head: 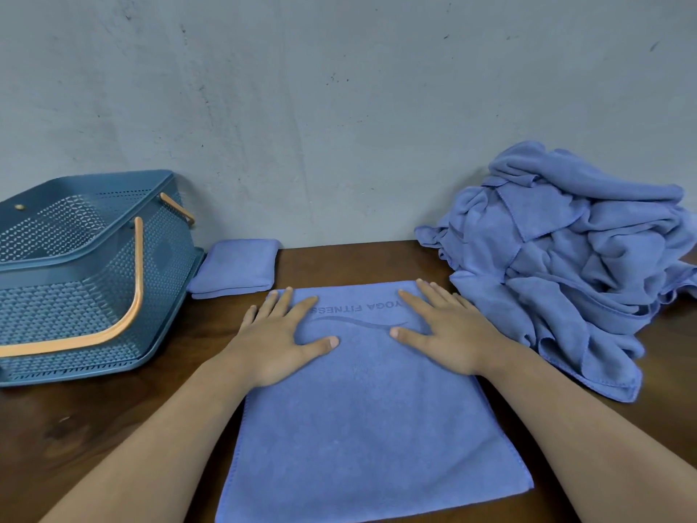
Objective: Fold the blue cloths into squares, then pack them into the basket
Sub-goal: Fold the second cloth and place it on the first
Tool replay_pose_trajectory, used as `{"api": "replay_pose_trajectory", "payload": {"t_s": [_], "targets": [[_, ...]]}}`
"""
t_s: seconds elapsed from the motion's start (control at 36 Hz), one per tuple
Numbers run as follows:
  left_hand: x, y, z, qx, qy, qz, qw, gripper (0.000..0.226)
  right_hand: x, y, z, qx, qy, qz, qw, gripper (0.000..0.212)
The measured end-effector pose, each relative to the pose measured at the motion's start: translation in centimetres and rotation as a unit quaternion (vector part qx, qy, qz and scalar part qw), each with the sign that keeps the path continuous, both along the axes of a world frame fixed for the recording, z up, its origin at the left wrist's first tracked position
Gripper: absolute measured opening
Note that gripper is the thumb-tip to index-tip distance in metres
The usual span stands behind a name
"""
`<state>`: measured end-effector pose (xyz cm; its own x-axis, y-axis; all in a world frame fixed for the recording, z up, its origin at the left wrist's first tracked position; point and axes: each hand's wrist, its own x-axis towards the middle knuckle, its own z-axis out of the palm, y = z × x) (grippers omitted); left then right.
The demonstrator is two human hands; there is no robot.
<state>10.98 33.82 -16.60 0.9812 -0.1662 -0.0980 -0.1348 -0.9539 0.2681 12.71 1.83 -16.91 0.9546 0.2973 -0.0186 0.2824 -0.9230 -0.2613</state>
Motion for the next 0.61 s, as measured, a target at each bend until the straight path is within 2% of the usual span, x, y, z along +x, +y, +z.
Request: {"api": "replay_pose_trajectory", "payload": {"t_s": [0.08, 0.17, 0.25, 0.33, 0.42, 0.53, 0.61], "targets": [[0.1, -0.1, -0.2, -0.023, -0.017, 0.001, 1.0, 0.095, -0.1, -0.1, 0.0, -0.009, 0.019, -0.012, 1.0, 0.097], [0.1, 0.0, -0.5, -0.089, -0.067, 0.0, 0.994, 0.08, -0.2, -0.3, -0.1, -0.007, 0.028, -0.021, 0.999, 0.095], [-0.3, 0.3, -0.2, -0.124, -0.1, 0.001, 0.987, 0.064, -0.5, -0.3, 0.4, 0.004, -0.012, -0.009, 1.0, 0.081], [-2.6, -0.4, 0.8, -0.09, -0.074, -0.012, 0.993, 0.048, -2.3, 0.3, 1.4, 0.013, -0.054, 0.027, 0.998, 0.066], [-6.7, -2.1, 1.2, -0.034, -0.047, -0.047, 0.997, 0.054, -5.7, 1.8, 2.0, 0.001, -0.028, 0.078, 0.997, 0.062], [-11.6, -4.0, 1.1, 0.008, -0.03, -0.054, 0.998, 0.067, -10.4, 2.7, 1.7, -0.028, 0.018, 0.103, 0.994, 0.074], [-13.9, -4.0, 0.1, 0.021, -0.04, -0.056, 0.997, 0.075, -12.5, 1.5, 0.9, -0.044, 0.01, 0.096, 0.994, 0.08]]}}
